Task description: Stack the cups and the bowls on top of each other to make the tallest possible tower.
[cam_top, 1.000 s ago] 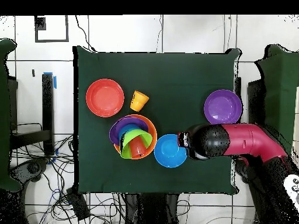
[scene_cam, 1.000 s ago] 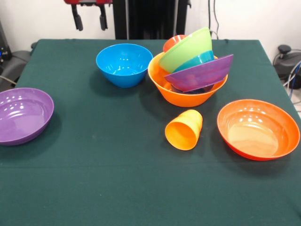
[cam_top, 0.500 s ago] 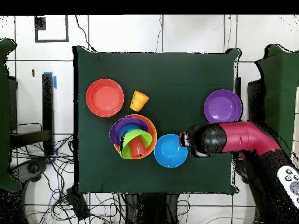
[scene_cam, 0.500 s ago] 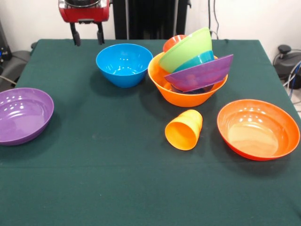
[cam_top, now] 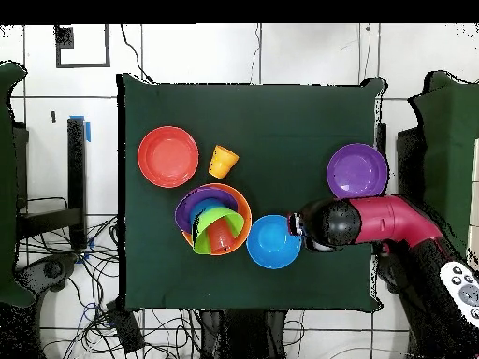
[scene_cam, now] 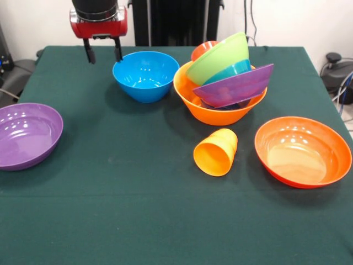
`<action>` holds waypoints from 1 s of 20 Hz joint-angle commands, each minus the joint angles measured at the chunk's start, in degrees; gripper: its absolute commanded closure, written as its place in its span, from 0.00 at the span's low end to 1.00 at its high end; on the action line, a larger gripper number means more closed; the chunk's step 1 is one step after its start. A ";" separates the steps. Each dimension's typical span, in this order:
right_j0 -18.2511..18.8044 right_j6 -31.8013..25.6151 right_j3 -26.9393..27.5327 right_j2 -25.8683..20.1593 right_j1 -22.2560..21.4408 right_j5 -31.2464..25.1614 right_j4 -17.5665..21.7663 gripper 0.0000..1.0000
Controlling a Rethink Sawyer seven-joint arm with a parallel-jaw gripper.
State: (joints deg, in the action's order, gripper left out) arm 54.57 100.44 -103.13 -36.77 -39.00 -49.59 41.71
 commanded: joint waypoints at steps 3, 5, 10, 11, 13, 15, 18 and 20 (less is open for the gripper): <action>-0.40 -13.08 5.57 -1.57 4.55 3.78 5.86 0.00; 0.02 -14.22 6.49 -1.67 5.63 3.83 6.31 0.00; 0.60 -16.58 7.90 -2.15 5.67 1.68 6.37 0.00; 0.73 -16.92 7.87 -2.38 5.04 0.85 5.97 0.00; 0.93 -17.96 8.50 -2.76 4.42 -0.79 5.58 0.00; 1.28 -19.34 9.40 -2.92 4.65 -1.54 5.99 0.00; 1.83 -21.44 10.80 -3.40 5.02 -2.93 5.95 0.00; 1.77 -22.29 11.80 -3.47 5.07 -4.14 5.75 0.00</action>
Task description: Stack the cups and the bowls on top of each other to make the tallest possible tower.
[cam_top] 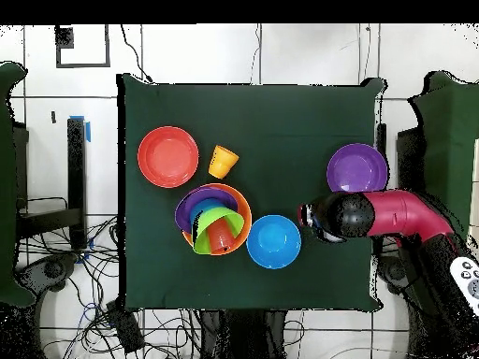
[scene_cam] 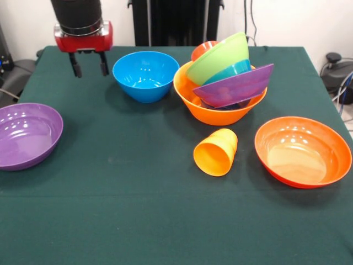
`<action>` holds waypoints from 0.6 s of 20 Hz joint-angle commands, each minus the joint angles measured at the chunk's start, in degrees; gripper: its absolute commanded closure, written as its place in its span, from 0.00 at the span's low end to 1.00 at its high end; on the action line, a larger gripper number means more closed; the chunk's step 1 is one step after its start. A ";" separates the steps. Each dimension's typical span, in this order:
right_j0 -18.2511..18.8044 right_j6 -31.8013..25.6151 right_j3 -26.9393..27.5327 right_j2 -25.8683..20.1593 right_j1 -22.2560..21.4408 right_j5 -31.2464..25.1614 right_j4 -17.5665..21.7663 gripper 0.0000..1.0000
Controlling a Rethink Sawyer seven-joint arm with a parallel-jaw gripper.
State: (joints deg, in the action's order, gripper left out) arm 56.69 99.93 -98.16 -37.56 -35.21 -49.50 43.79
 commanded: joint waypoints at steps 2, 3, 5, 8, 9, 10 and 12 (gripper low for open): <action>-0.49 -22.19 7.52 -2.56 1.57 -4.50 3.86 0.00; -0.66 -22.38 7.95 -2.43 1.89 -4.48 4.05 0.00; -0.34 -23.22 8.32 -2.36 2.40 -4.07 4.32 0.00; 0.21 -25.23 9.72 -2.27 3.94 -3.58 4.83 0.00; 0.42 -26.05 10.27 -2.31 4.53 -3.53 4.85 0.00; 0.51 -26.69 10.80 -2.24 5.14 -3.58 4.87 0.00; 0.65 -28.00 11.73 -2.12 6.24 -3.84 4.83 0.00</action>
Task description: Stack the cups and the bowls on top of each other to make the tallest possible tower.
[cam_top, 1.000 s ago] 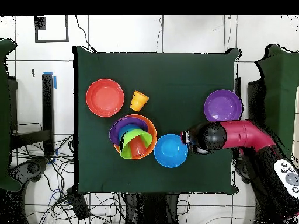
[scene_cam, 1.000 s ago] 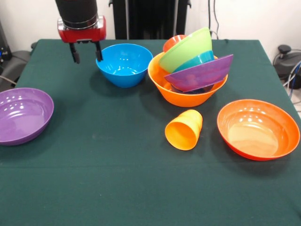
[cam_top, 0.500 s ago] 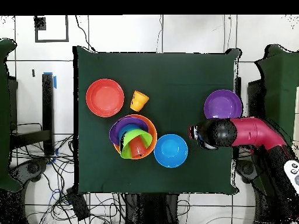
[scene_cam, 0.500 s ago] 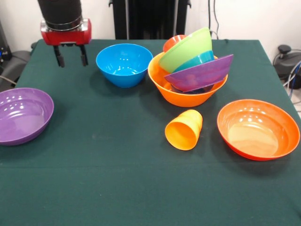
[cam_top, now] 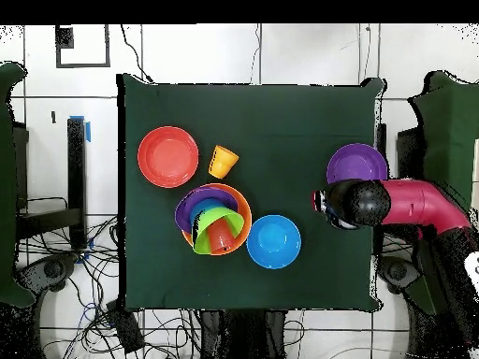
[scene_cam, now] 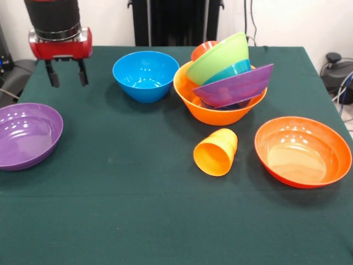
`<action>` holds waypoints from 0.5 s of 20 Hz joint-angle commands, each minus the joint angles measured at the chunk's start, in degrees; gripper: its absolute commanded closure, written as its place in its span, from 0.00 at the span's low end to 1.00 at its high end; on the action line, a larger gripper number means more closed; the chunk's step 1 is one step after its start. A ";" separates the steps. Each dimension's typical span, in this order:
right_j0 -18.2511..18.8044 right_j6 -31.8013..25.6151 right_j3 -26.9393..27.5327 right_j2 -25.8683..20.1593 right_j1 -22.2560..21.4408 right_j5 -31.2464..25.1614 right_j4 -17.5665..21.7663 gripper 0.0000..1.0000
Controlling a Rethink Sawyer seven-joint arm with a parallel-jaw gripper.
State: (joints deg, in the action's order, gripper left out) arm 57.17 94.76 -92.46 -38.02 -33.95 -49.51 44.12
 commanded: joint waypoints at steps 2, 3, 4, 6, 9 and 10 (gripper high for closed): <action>0.33 -24.11 6.57 -1.59 5.67 -4.32 4.14 0.00; 0.37 -24.58 7.20 -1.75 6.27 -4.48 3.79 0.00; 0.37 -25.25 7.64 -1.68 6.74 -4.76 3.74 0.00; 0.44 -26.43 8.88 -1.62 8.01 -4.87 3.69 0.00; 0.60 -27.77 9.98 -1.38 9.58 -4.31 3.99 0.00; 0.69 -28.17 10.26 -1.32 10.07 -4.01 4.10 0.00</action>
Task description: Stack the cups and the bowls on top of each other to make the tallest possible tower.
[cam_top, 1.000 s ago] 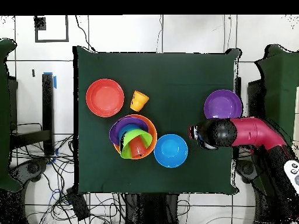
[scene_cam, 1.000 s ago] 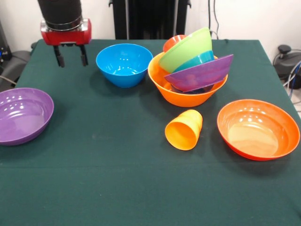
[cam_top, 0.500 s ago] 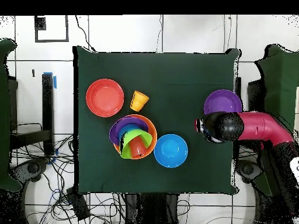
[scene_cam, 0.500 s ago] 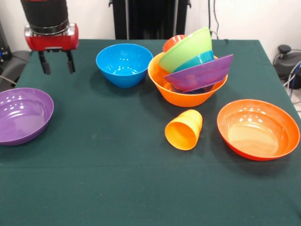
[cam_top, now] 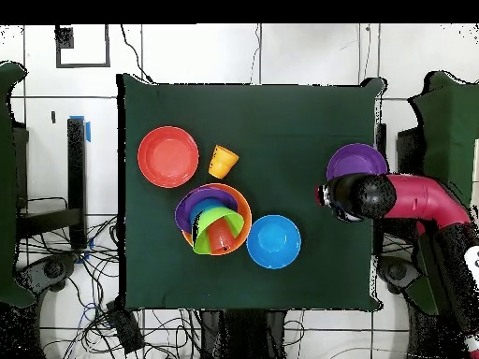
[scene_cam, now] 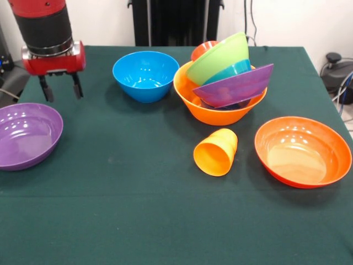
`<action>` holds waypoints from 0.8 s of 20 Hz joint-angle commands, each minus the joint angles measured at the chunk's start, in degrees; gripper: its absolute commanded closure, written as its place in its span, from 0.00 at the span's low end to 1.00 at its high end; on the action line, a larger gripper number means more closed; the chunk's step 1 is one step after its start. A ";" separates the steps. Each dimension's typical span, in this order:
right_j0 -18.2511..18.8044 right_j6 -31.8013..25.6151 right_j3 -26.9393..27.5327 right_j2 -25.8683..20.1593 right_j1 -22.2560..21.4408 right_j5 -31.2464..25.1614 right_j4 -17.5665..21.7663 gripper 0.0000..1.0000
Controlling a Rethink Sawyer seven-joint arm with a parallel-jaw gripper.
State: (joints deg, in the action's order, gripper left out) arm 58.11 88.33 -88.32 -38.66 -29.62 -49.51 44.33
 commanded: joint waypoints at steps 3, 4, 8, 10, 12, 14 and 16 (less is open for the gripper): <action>0.19 -22.39 6.27 -0.52 6.55 -3.18 3.95 0.00; 0.24 -22.47 6.26 -0.42 6.62 -2.99 3.96 0.00; 0.41 -22.45 6.07 -0.07 6.84 -2.31 4.02 0.00; 0.18 -22.40 6.57 0.01 7.21 -2.16 4.23 0.00; 0.33 -22.68 6.69 -0.06 7.20 -2.22 4.27 0.00; 0.45 -23.18 7.07 -0.19 7.34 -2.46 4.31 0.00; 0.33 -23.41 7.57 -0.23 7.54 -2.75 4.32 0.00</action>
State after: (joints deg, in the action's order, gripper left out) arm 59.59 84.16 -85.38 -38.73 -24.03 -49.52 44.57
